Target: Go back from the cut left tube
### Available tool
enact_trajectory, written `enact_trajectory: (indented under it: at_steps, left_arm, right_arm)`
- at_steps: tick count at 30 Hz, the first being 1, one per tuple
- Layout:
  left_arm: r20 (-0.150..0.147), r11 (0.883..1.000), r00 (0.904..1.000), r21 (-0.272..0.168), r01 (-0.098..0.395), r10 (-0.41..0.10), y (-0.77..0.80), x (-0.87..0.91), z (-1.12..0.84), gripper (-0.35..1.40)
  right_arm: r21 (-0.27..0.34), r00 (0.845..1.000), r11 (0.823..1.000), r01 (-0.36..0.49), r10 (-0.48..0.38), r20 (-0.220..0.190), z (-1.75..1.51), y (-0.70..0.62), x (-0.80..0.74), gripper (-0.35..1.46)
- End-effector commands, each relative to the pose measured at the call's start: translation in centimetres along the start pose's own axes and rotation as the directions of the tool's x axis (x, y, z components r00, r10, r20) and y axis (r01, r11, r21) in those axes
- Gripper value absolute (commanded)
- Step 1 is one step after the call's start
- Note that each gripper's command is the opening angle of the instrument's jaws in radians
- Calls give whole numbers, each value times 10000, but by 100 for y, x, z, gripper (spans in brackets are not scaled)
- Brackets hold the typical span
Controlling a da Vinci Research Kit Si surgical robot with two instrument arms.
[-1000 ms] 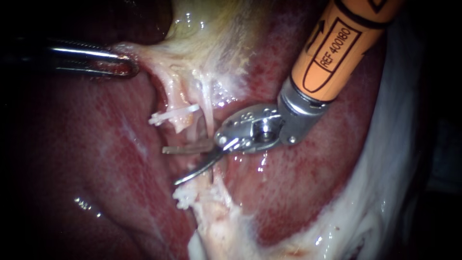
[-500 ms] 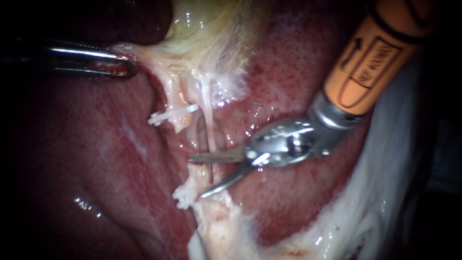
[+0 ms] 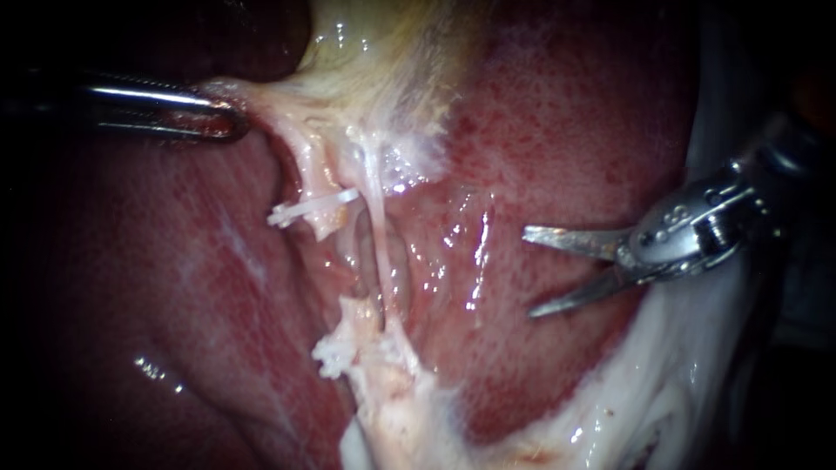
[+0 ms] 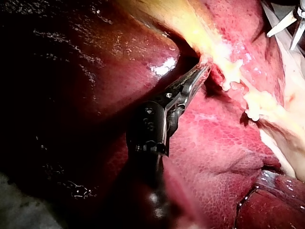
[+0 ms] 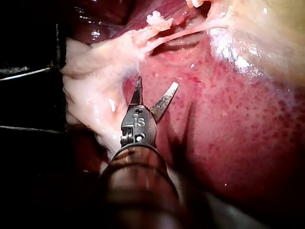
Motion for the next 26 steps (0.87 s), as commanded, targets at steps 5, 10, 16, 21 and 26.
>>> enact_trajectory:
  at_steps: [5, 10, 16, 21, 26]
  left_arm:
    - [-19, 10000, 10000, 77, -55, 55, -1, -9, 11, -35]
    - [6, 9997, 9998, 101, -203, 203, -4, -22, 32, -35]
    - [114, 9999, 9998, 38, -152, 152, -6, -32, 47, -35]
    - [115, 9999, 9998, 32, -153, 152, -7, -32, 48, -35]
    - [117, 9999, 9998, 23, -156, 156, -9, -32, 48, -35]
  right_arm:
    - [121, 9999, 9998, -132, 131, 41, 2, -1, -1, 143]
    - [155, 9999, 9998, -136, 136, 41, 2, -1, -1, 143]
    - [152, 9999, 9998, -138, 137, 42, 2, 0, -2, 143]
    - [153, 9999, 9998, -138, 137, 42, 2, 0, -2, 143]
    - [222, 9999, 9997, -128, 128, 21, 0, 0, -4, 145]
